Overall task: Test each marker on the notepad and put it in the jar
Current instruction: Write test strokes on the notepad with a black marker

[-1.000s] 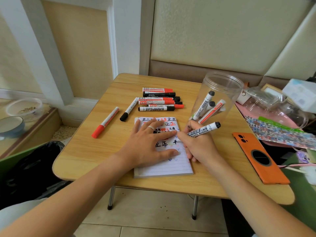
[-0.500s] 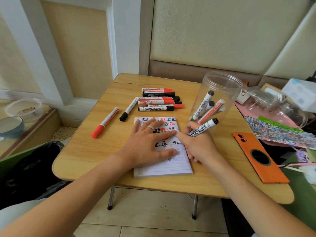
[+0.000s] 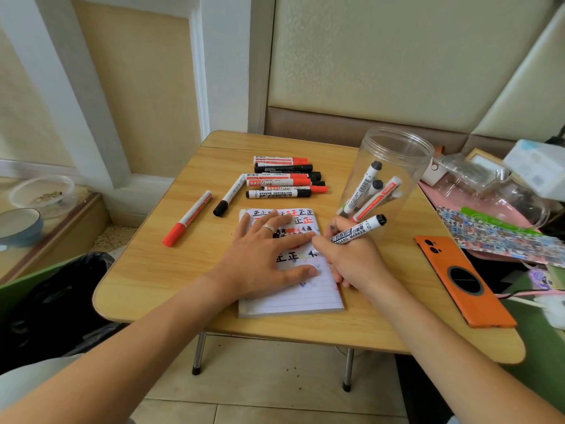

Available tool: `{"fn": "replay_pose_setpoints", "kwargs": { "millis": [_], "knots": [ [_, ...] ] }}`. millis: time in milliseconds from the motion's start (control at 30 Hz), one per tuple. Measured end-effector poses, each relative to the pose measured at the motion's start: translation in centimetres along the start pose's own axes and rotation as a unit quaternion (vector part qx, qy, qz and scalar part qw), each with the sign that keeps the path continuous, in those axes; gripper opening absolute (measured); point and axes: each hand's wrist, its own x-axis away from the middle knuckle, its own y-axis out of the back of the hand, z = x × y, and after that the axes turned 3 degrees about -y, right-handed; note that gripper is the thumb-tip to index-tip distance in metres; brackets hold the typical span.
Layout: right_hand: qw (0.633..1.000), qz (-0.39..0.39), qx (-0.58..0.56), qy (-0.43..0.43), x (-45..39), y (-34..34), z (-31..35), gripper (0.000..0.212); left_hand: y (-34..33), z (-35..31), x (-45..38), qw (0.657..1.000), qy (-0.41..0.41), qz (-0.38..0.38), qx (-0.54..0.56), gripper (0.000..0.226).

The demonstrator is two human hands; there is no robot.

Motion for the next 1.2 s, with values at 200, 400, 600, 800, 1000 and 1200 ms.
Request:
{"fn": "replay_pose_setpoints", "kwargs": {
  "millis": [200,400,600,800,1000,1200],
  "knots": [
    [1.000,0.012,-0.002,0.002,0.2,0.1,0.0,0.023,-0.2,0.2,0.1,1.000,-0.003,-0.019,0.011,0.083],
    [0.996,-0.025,-0.075,0.029,-0.1,0.1,0.4,0.028,0.4,-0.3,0.7,0.992,-0.004,-0.094,0.082,0.070],
    [0.989,0.023,-0.133,0.065,0.0,-1.0,1.6,0.022,-0.4,0.1,0.6,0.974,0.084,-0.202,0.056,0.038],
    [0.976,0.075,-0.202,0.026,0.3,-2.1,1.9,0.007,-0.9,0.6,0.3,0.968,0.086,-0.231,0.053,0.024],
    [0.972,0.048,-0.230,0.012,0.6,-2.3,1.9,0.011,-0.9,0.5,0.3,0.968,0.079,-0.232,0.048,0.023],
    [0.976,0.065,-0.208,0.018,0.6,-2.4,1.9,0.011,-0.2,0.0,0.6,0.971,0.049,-0.228,0.055,0.026]
  ]
}}
